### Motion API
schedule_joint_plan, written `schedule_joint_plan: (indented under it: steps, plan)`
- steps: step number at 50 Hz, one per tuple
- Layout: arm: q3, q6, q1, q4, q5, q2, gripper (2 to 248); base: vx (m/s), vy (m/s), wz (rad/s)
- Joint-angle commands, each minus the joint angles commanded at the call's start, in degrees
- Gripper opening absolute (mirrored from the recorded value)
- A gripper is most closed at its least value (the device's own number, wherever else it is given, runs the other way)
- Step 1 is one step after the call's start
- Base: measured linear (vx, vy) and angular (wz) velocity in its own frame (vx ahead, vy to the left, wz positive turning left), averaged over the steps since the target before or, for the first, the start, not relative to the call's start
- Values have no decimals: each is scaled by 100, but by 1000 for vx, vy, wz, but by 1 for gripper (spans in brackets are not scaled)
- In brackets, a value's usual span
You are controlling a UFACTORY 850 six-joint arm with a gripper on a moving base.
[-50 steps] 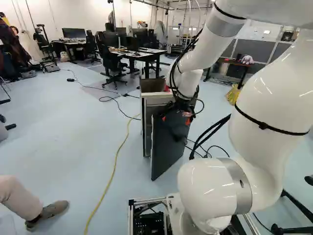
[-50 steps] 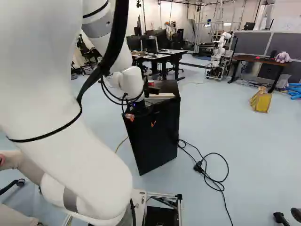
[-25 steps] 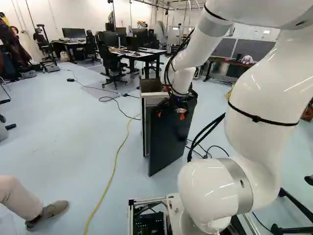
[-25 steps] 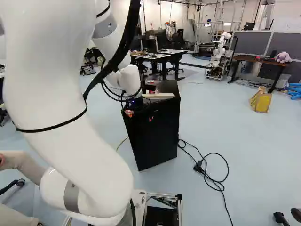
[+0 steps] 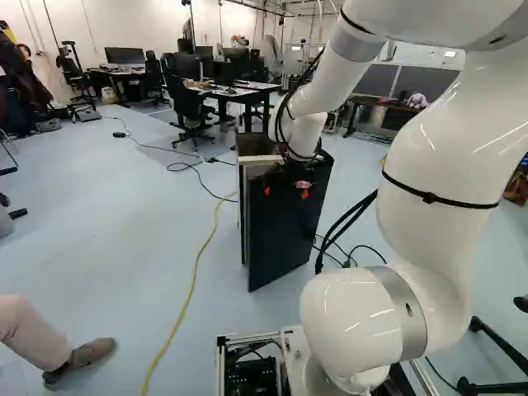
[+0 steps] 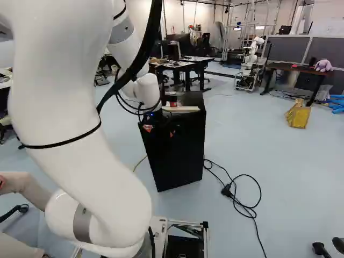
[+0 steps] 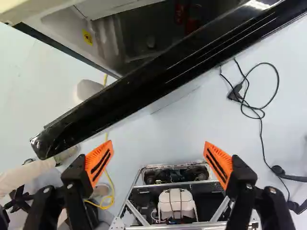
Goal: Grab a drink from the fridge
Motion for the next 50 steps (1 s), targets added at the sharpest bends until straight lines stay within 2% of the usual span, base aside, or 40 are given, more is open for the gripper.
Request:
schedule_joint_plan:
  steps: [20, 50]
  plan:
    - [-123, 0, -40, -205, 219, -381, 247, 0, 0, 0]
    - [-379, 0, -435, -805, 1034, -1053, 247, 0, 0, 0]
